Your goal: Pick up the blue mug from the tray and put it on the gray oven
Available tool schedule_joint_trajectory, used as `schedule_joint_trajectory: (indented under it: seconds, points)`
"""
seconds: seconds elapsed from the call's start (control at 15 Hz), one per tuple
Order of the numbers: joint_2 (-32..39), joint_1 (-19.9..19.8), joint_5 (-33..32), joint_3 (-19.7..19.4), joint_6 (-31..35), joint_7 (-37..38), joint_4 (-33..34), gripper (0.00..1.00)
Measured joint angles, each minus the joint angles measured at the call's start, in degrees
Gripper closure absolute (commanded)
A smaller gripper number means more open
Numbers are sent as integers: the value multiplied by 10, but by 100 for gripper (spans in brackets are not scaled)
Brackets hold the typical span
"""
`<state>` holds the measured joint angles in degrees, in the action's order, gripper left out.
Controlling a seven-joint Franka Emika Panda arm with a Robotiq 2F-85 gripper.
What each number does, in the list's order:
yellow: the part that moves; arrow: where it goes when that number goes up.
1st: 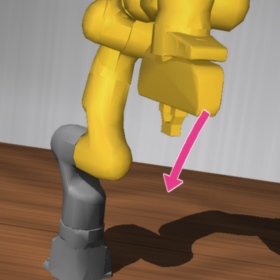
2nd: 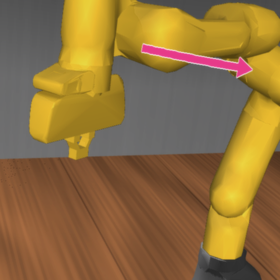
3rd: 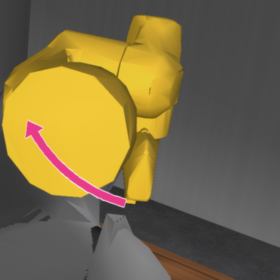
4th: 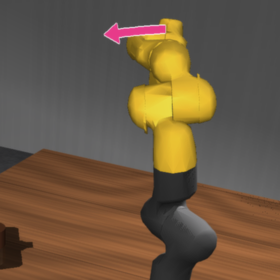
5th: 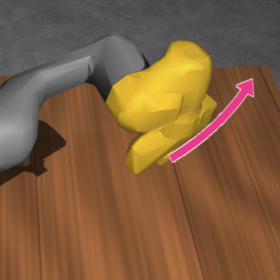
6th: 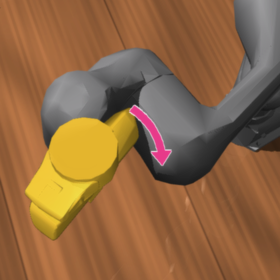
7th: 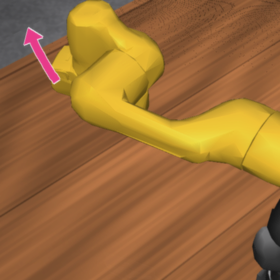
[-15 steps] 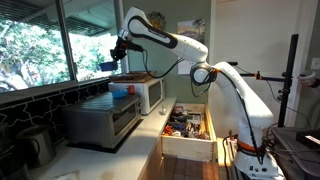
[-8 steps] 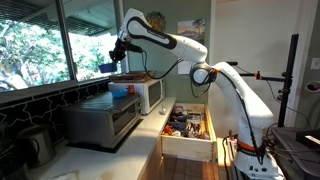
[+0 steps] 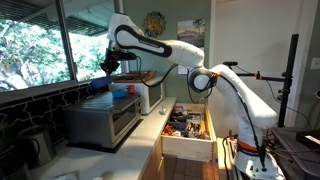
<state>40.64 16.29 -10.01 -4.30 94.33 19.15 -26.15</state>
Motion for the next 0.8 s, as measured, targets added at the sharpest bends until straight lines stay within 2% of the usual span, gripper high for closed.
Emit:
schedule_joint_trajectory:
  seconds: [0.27, 0.33, 0.47, 0.6, 0.8]
  points:
    - [21, 46, -69, -40, 0, 60, 1, 99]
    - [27, 52, -78, -48, 0, 78, 2, 95]
    - [35, 54, -80, -53, 1, 112, 2, 95]
    - [37, 53, -80, -54, 1, 120, 3, 99]
    - [37, 52, -80, -54, 1, 121, 3, 99]
